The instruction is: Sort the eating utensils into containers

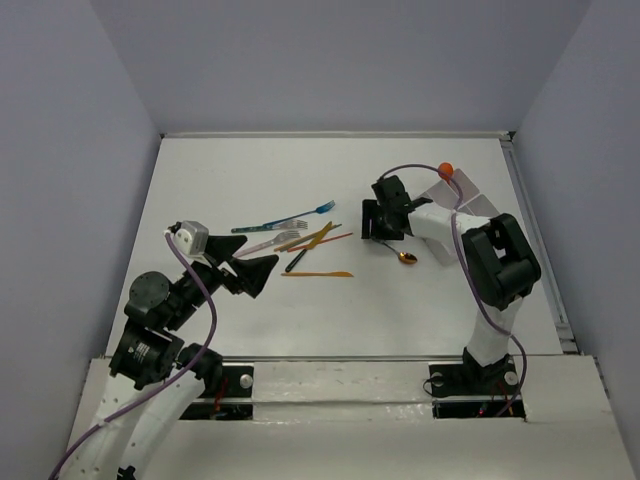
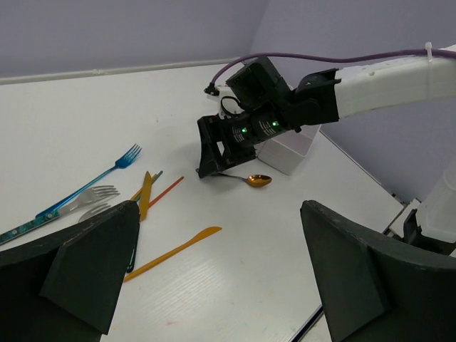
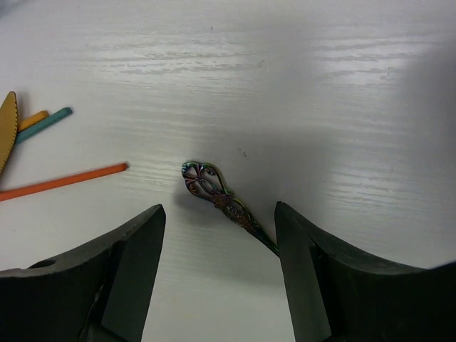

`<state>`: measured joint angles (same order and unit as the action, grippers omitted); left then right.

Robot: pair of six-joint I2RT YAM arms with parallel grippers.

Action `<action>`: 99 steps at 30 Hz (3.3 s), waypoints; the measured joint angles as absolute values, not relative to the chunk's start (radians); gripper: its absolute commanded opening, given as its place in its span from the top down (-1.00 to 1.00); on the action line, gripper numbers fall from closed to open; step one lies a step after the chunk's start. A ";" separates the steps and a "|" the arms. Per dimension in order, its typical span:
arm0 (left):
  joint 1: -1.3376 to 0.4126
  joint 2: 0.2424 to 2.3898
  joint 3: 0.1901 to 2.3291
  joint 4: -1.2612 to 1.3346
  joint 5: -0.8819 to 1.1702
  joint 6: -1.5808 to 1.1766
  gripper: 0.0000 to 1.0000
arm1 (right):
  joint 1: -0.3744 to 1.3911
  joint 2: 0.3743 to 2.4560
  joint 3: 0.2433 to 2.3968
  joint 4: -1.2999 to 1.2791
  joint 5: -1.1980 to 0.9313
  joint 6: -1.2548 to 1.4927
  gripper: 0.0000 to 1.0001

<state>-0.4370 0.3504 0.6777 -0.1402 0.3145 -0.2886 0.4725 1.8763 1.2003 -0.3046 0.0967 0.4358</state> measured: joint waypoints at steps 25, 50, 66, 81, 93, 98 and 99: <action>-0.430 0.356 0.678 -0.140 0.327 -0.289 -0.98 | 0.596 1.641 0.951 -0.323 -0.146 0.361 -0.50; -0.430 0.362 0.677 -0.140 0.340 -0.289 -0.98 | 0.538 1.460 0.776 -0.348 0.168 0.678 -0.66; -0.430 0.356 0.673 -0.139 0.340 -0.289 -0.98 | 0.536 1.621 0.877 -0.270 0.213 0.685 0.17; -0.430 0.356 0.673 -0.139 0.340 -0.289 -0.98 | 0.536 1.670 0.939 -0.346 0.249 0.583 0.40; -0.430 0.356 0.672 -0.139 0.340 -0.289 -0.98 | 0.536 1.739 1.036 -0.443 0.278 0.535 0.42; -0.430 0.357 0.671 -0.139 0.341 -0.289 -0.98 | 0.536 1.767 1.068 -0.457 0.283 0.537 0.70; -0.430 0.357 0.671 -0.139 0.341 -0.289 -0.98 | 0.536 1.769 1.071 -0.457 0.282 0.535 0.77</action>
<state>-0.4301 0.3569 0.6712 -0.1394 0.3412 -0.2890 0.5362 1.7695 1.0714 -0.4572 0.2825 0.5350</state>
